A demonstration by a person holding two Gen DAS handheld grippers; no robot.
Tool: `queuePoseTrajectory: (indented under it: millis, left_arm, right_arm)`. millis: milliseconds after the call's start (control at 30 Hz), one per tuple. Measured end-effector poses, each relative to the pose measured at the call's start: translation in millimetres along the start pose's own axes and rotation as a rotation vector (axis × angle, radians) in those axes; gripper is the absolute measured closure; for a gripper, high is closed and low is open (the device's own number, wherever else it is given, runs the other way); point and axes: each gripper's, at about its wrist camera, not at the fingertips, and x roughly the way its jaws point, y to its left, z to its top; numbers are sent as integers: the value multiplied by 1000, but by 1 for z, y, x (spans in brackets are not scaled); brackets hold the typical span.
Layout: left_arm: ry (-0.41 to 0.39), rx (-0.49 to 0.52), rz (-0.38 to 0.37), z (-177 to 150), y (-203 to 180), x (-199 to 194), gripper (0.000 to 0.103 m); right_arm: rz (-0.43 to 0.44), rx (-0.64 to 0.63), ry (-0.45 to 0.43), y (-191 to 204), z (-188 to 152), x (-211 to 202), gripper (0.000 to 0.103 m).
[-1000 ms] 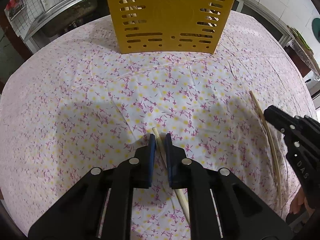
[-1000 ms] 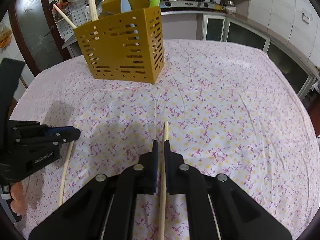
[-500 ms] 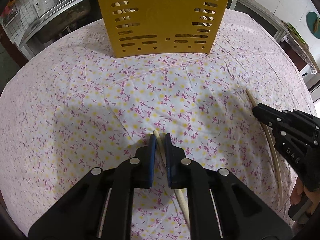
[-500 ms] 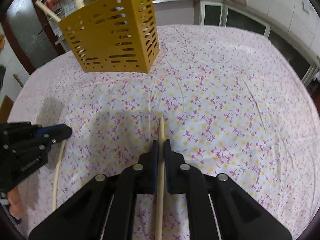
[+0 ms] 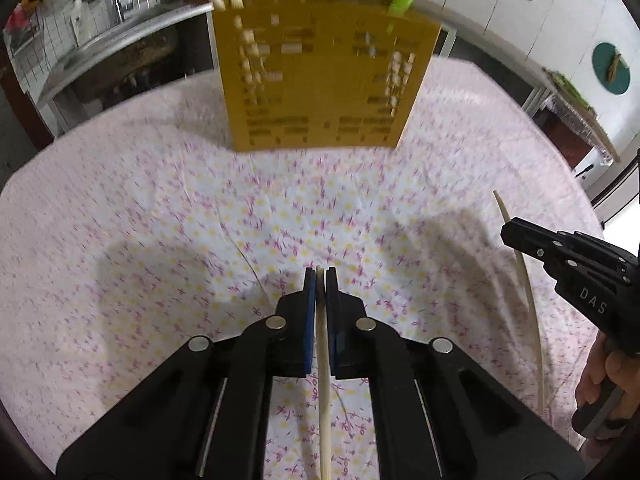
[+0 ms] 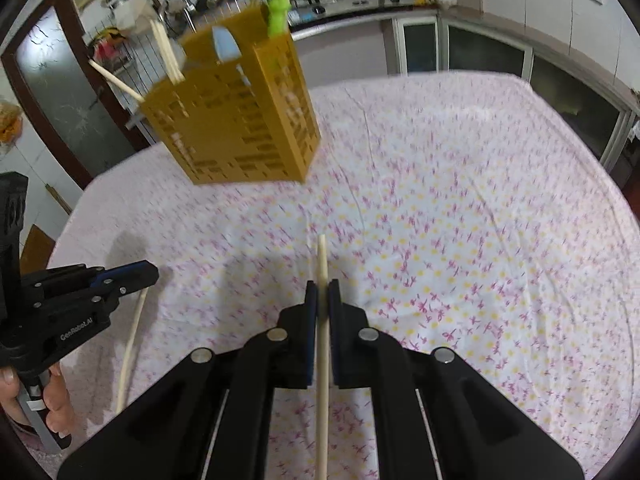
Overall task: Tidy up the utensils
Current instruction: 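Lift both chopsticks and carry them up toward the yellow holder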
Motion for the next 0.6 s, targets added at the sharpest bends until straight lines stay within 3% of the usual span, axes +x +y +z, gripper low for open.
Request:
queuePoseTrajectory:
  millis: [600]
  left_arm:
    - [-272,-3,-36,20,8,-92,100]
  right_arm:
    - [37,-49,-264,26,27,-75,97]
